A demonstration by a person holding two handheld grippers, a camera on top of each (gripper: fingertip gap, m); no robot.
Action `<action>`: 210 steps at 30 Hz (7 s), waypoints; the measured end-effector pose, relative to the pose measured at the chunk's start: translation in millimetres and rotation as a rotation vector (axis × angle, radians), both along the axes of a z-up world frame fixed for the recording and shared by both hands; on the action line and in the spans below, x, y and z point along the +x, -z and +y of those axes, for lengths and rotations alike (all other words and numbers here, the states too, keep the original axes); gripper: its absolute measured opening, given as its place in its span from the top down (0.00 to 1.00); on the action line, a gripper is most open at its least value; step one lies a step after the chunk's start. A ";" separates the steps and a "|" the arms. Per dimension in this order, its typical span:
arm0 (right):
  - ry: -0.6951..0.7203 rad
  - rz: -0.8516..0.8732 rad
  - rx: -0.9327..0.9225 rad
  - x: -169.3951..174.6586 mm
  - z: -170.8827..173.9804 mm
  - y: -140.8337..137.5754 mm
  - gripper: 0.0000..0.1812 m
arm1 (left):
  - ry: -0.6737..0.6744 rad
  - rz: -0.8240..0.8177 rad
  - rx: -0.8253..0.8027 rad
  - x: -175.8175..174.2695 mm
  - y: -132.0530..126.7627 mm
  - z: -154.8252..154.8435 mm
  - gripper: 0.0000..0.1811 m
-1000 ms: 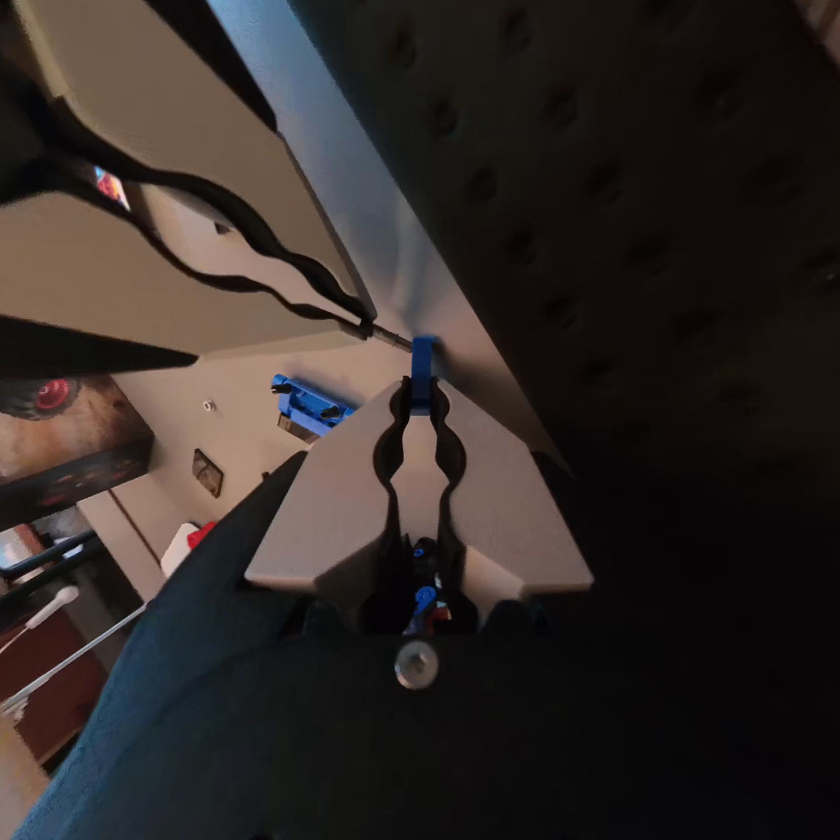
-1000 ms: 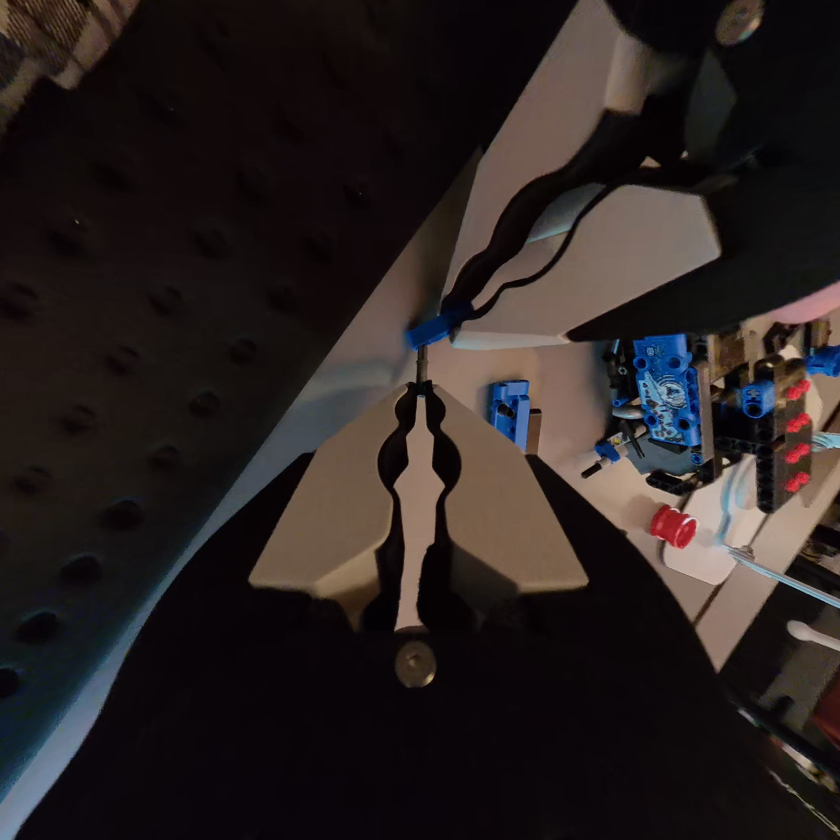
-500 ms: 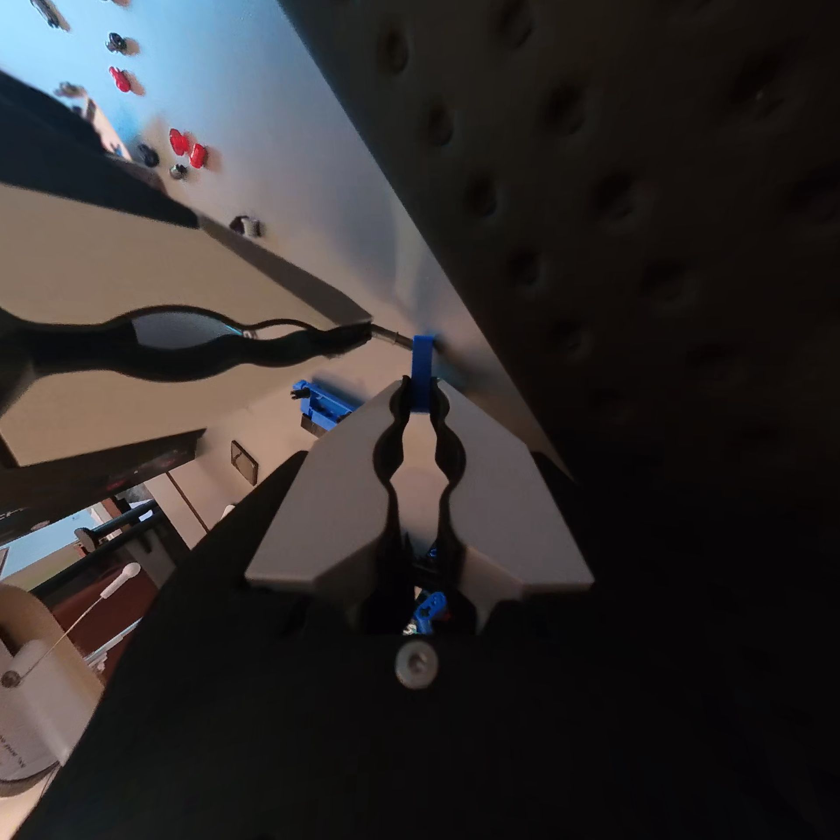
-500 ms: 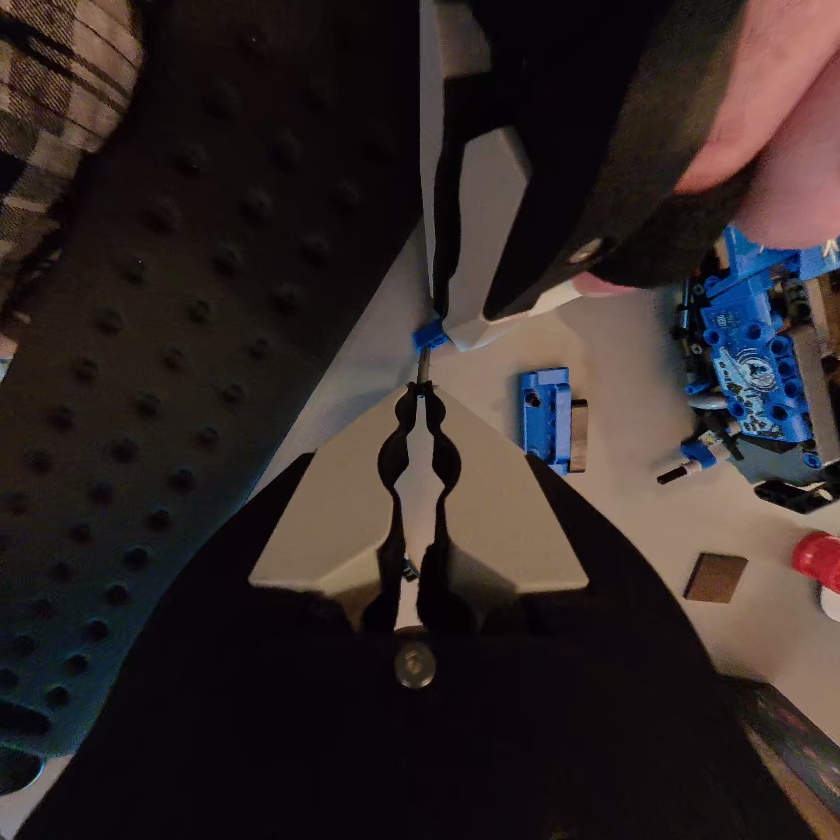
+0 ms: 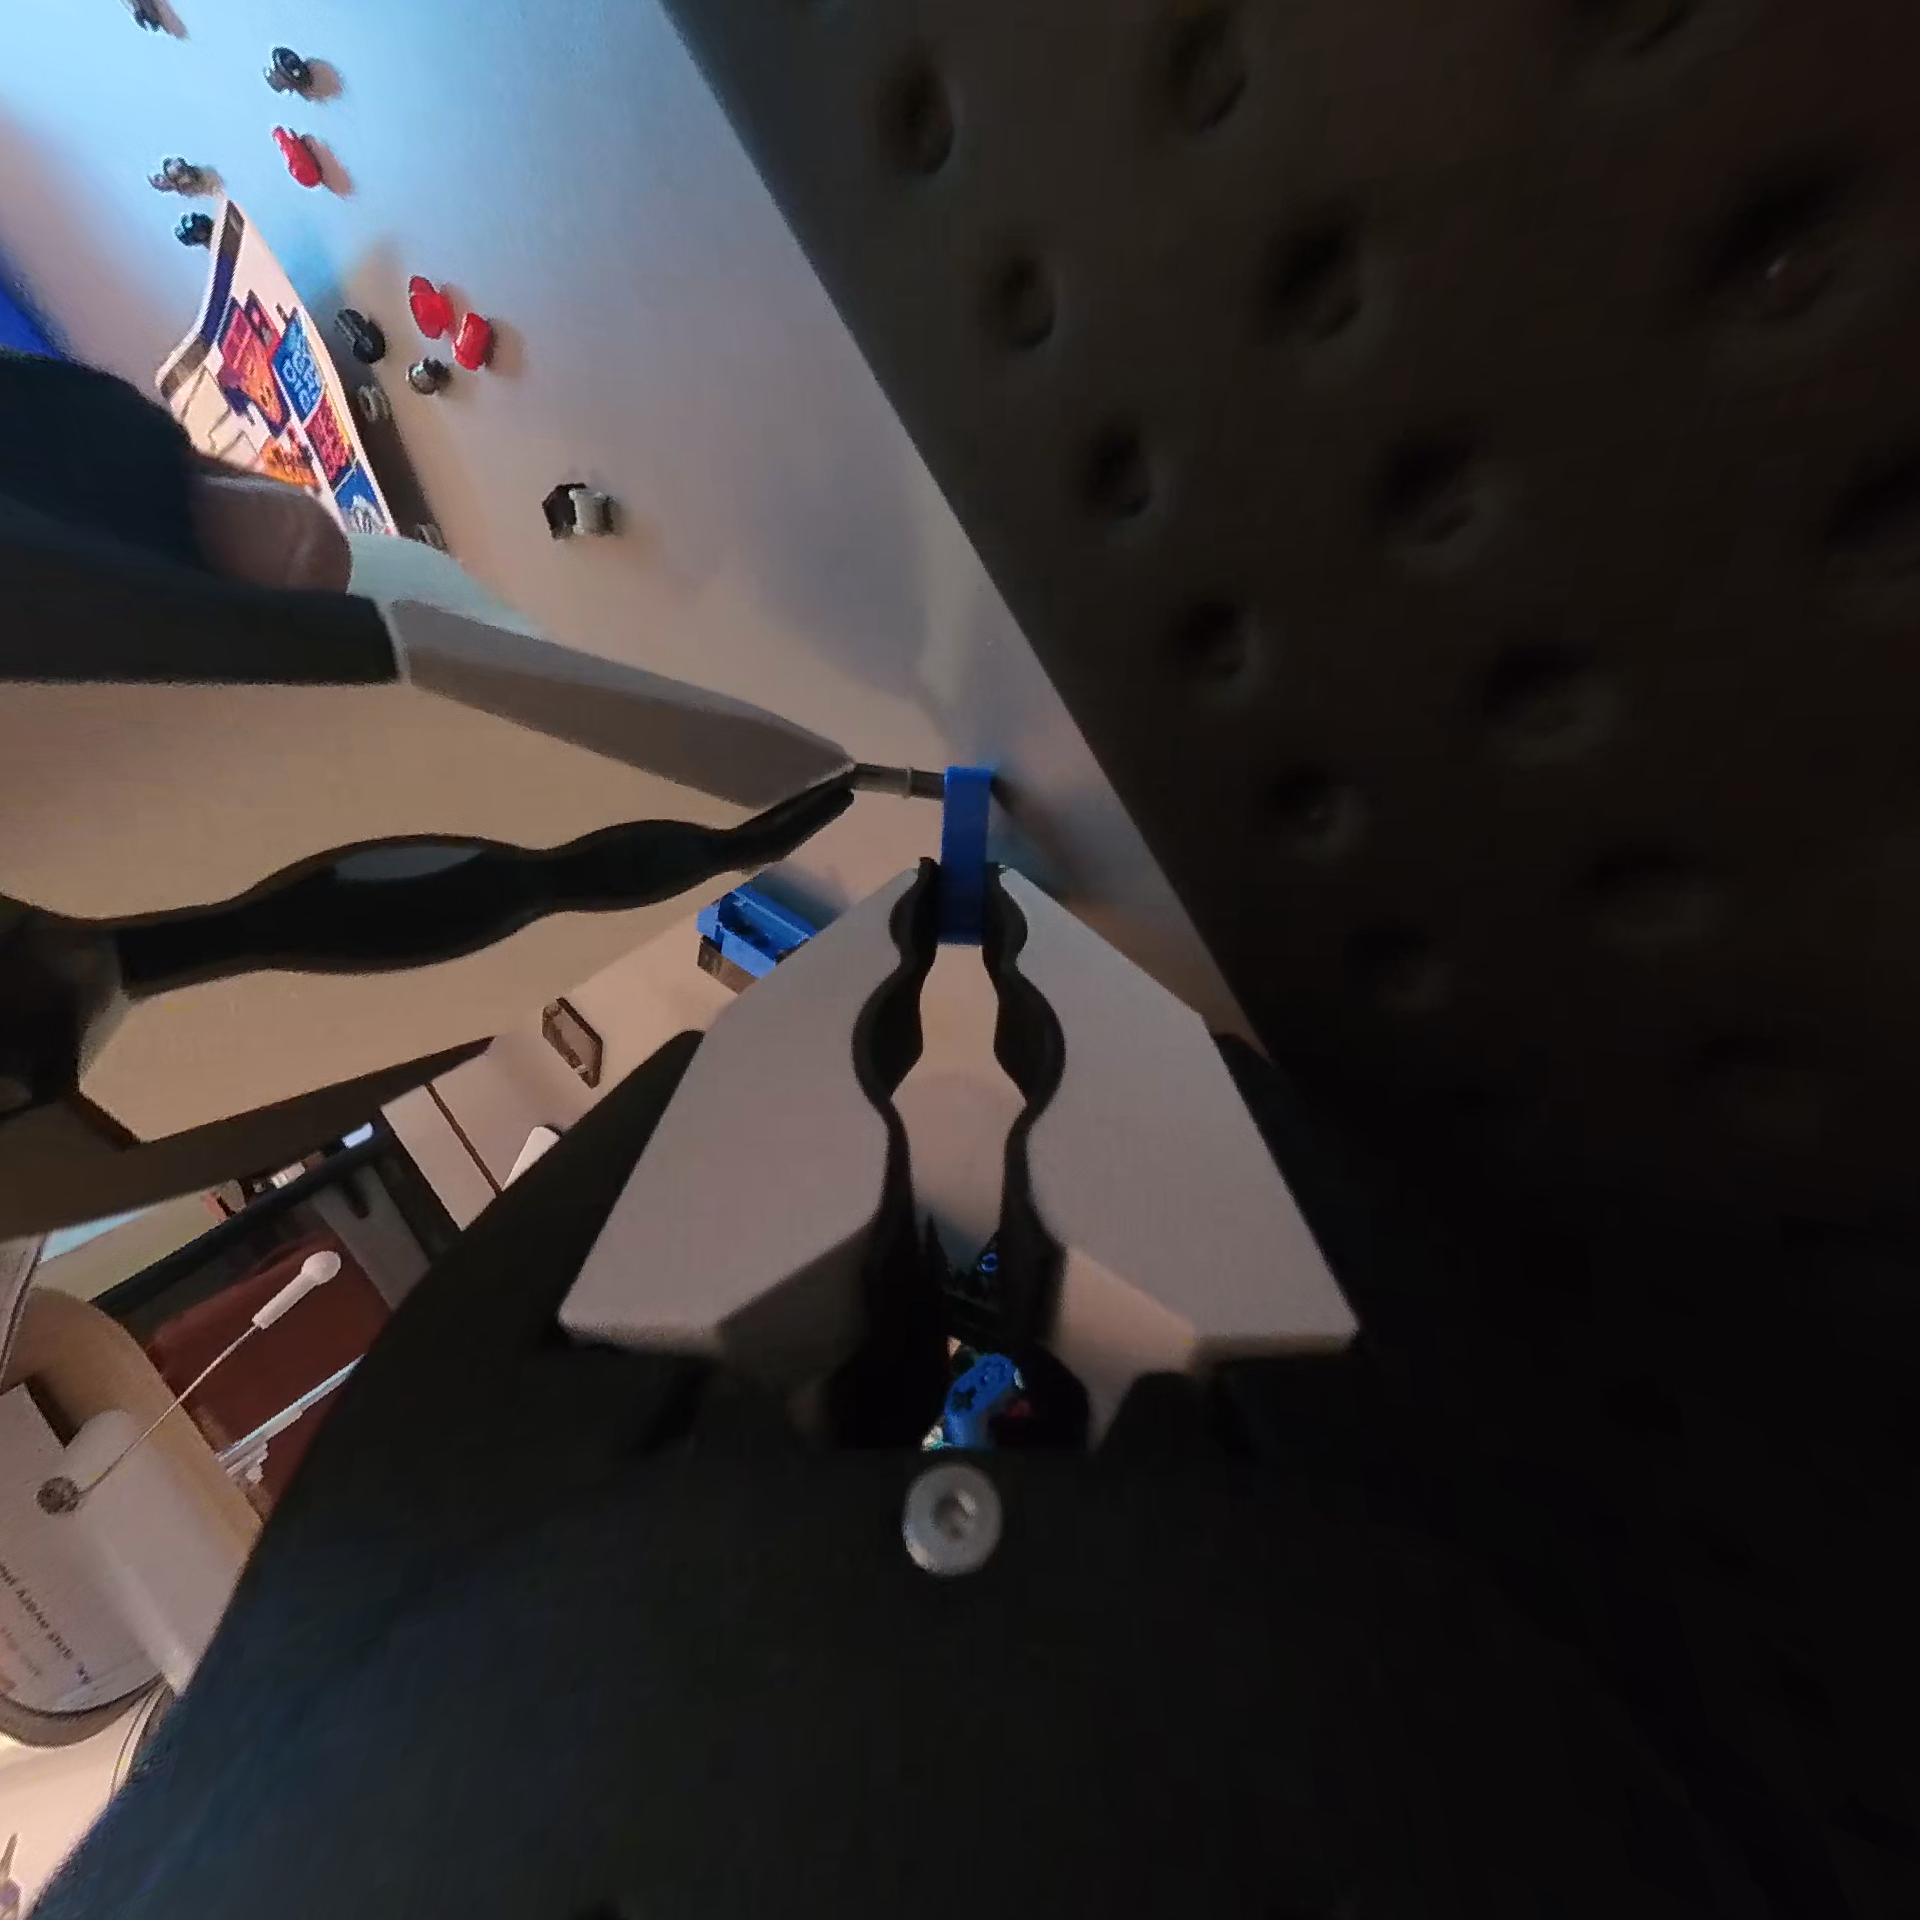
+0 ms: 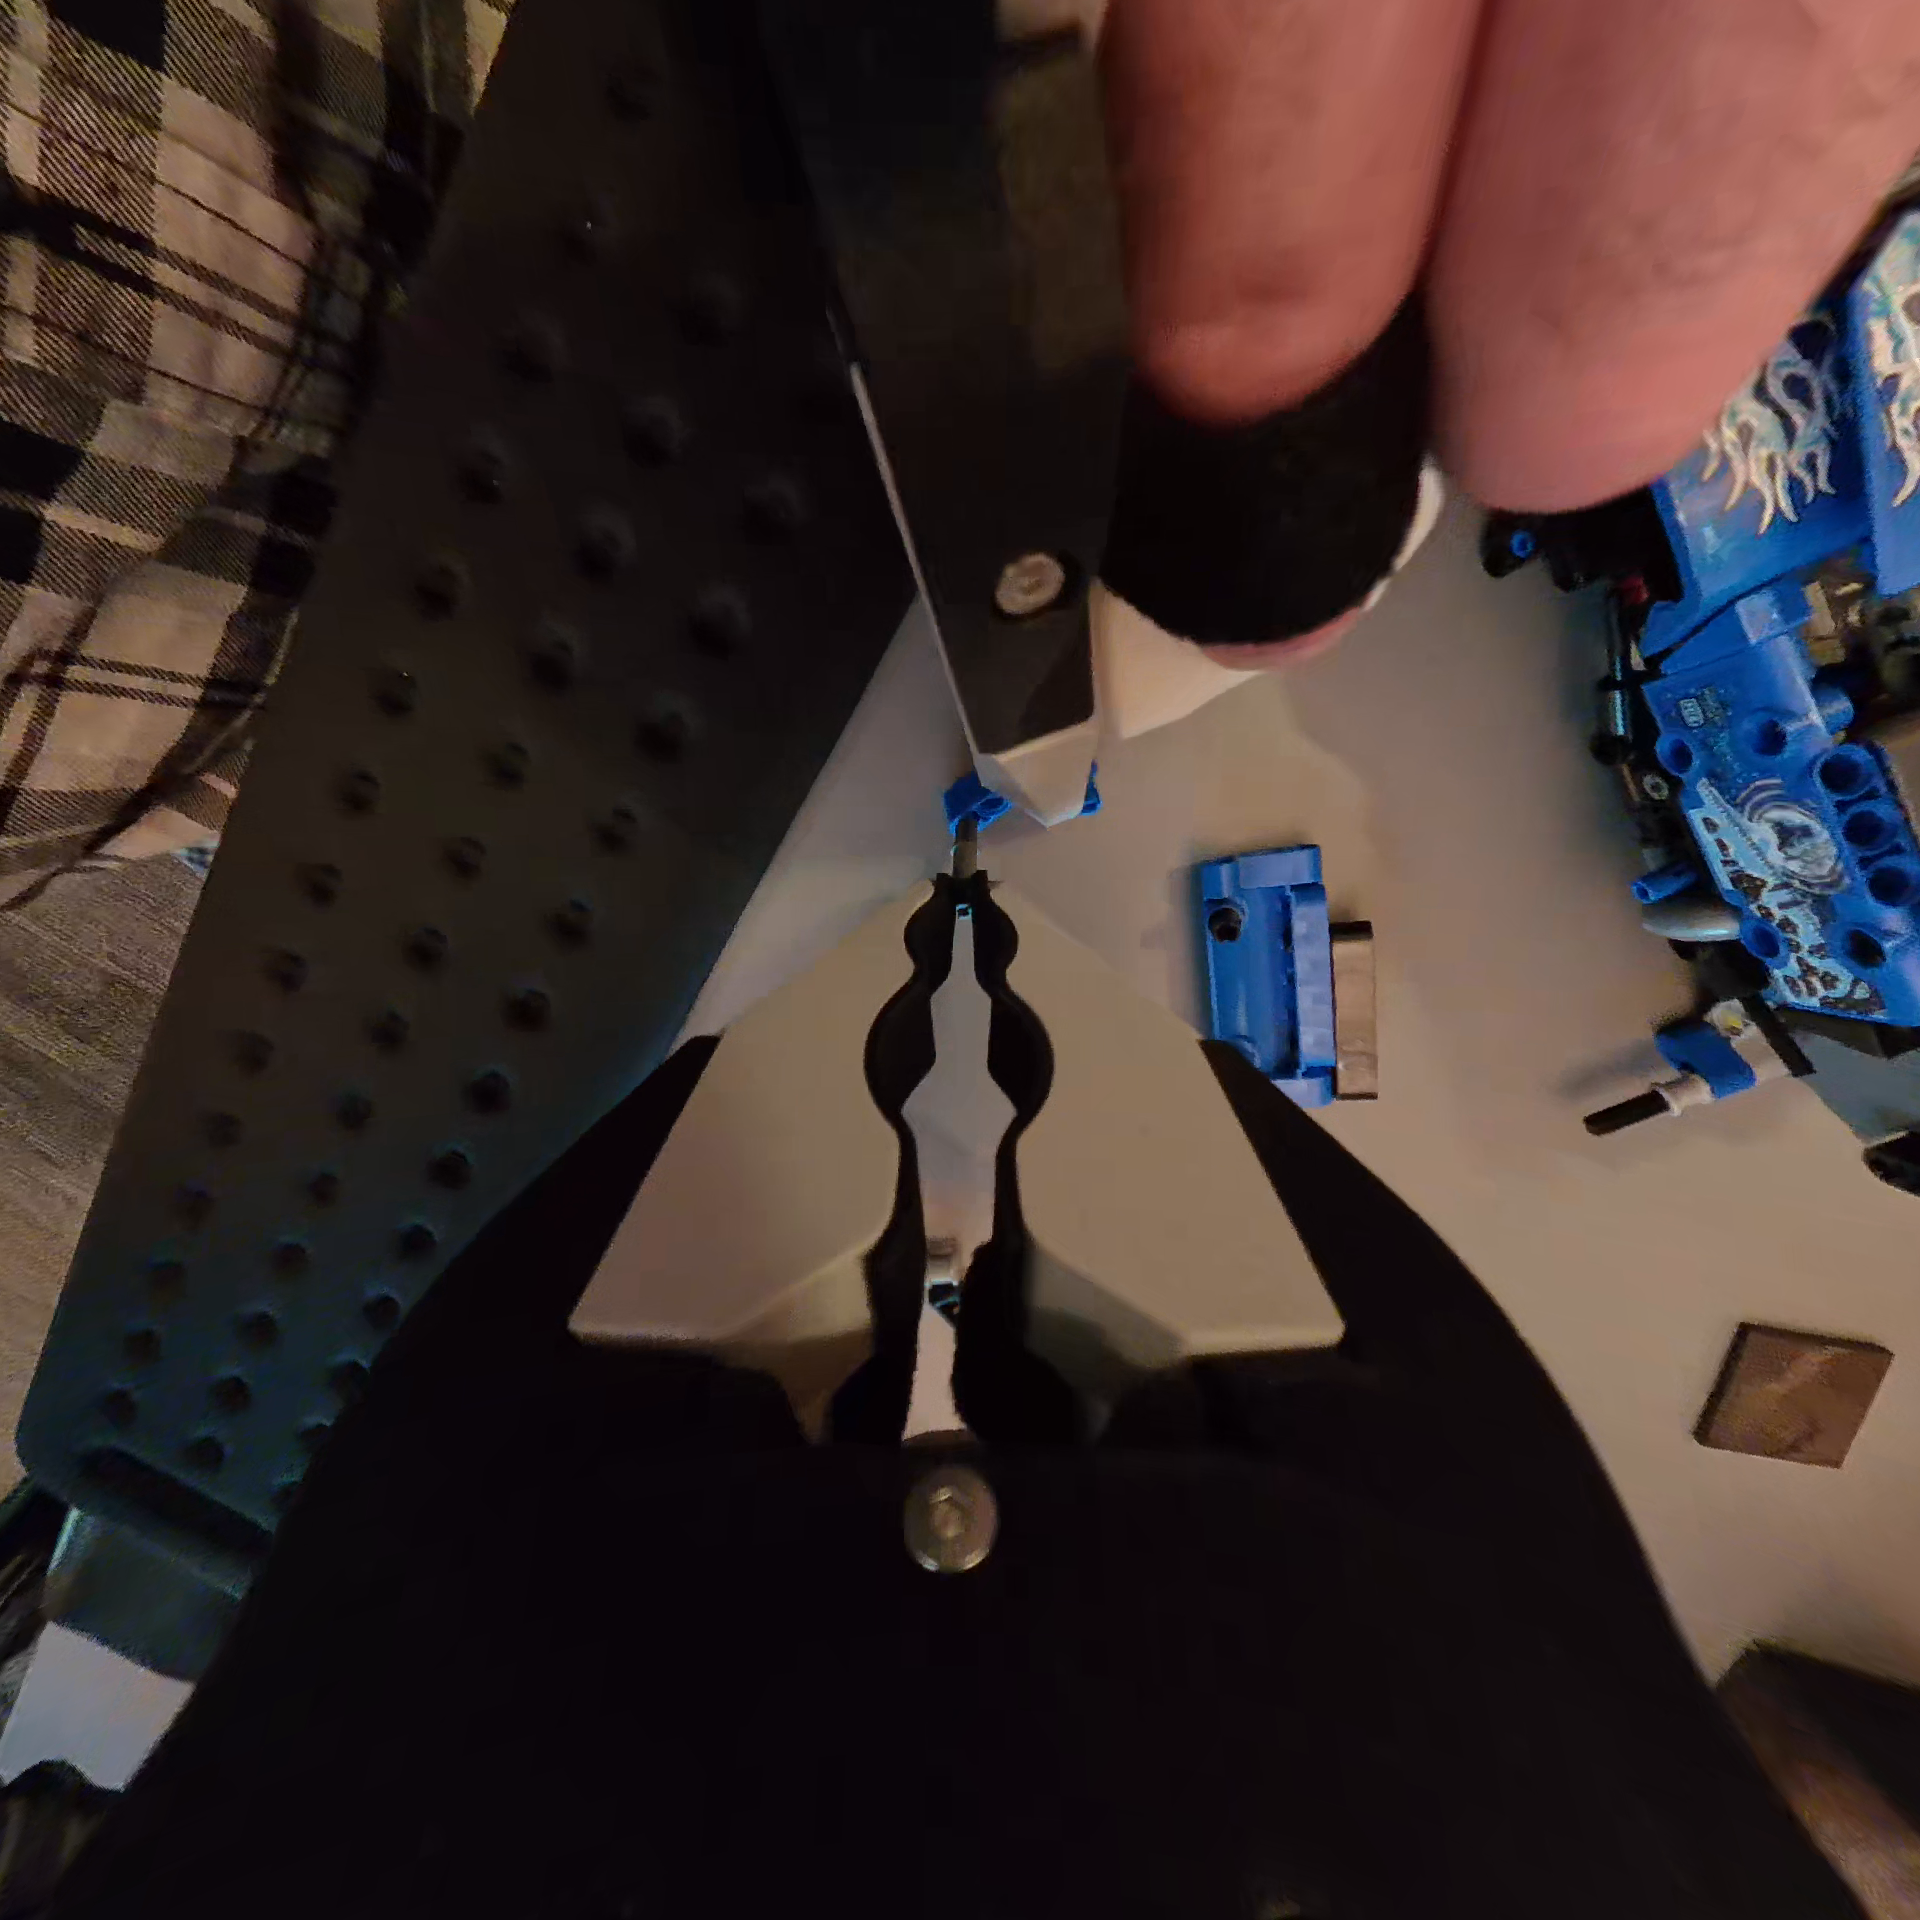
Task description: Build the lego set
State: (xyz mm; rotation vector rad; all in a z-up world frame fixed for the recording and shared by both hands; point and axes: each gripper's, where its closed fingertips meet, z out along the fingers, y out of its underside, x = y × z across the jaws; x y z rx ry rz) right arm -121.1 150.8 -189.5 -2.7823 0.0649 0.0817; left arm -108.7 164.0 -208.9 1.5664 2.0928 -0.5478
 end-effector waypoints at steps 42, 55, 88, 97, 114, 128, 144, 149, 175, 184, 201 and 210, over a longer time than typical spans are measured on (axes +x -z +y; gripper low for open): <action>0.402 -0.461 0.124 36.0 -13.6 -15.0 0.88 | -0.445 0.501 -0.241 23.2 -33.2 -19.5 0.97; 0.644 -0.394 0.520 77.5 4.6 -73.3 0.90 | -0.628 1.109 -0.518 56.3 -98.0 -6.4 0.97; 0.836 -0.052 1.082 104.2 27.8 -116.2 1.00 | -0.667 1.176 -0.692 92.2 -117.3 0.7 0.97; 0.874 -0.209 1.056 113.7 13.8 -122.3 0.97 | -0.669 1.453 -0.720 105.3 -141.9 5.4 0.97; 0.753 -0.754 0.767 123.3 30.2 -141.8 0.85 | -0.626 1.958 -0.628 120.1 -163.1 10.0 0.97; 0.790 -0.869 0.684 133.6 33.9 -138.5 0.98 | -0.611 1.959 -0.694 120.9 -166.4 8.8 0.97; 0.801 -0.863 0.731 146.7 44.3 -142.1 0.89 | -0.630 1.938 -0.806 135.2 -170.1 18.4 0.97; 0.828 -0.895 0.702 155.3 48.9 -143.0 0.91 | -0.643 1.961 -0.835 140.5 -171.4 22.2 0.97; 0.826 -0.869 0.715 145.8 38.4 -144.1 0.87 | -0.589 2.105 -0.745 135.9 -173.9 20.0 0.97; 0.843 -0.995 0.609 150.1 43.8 -142.1 0.88 | -0.606 2.094 -0.739 130.8 -170.6 14.8 0.96; 0.857 -1.006 0.663 147.7 32.8 -143.3 0.93 | -0.629 2.032 -0.755 130.6 -168.3 17.3 0.96; 0.833 -0.978 0.679 148.3 34.6 -138.7 0.93 | -0.654 1.949 -0.764 131.2 -164.1 18.4 0.97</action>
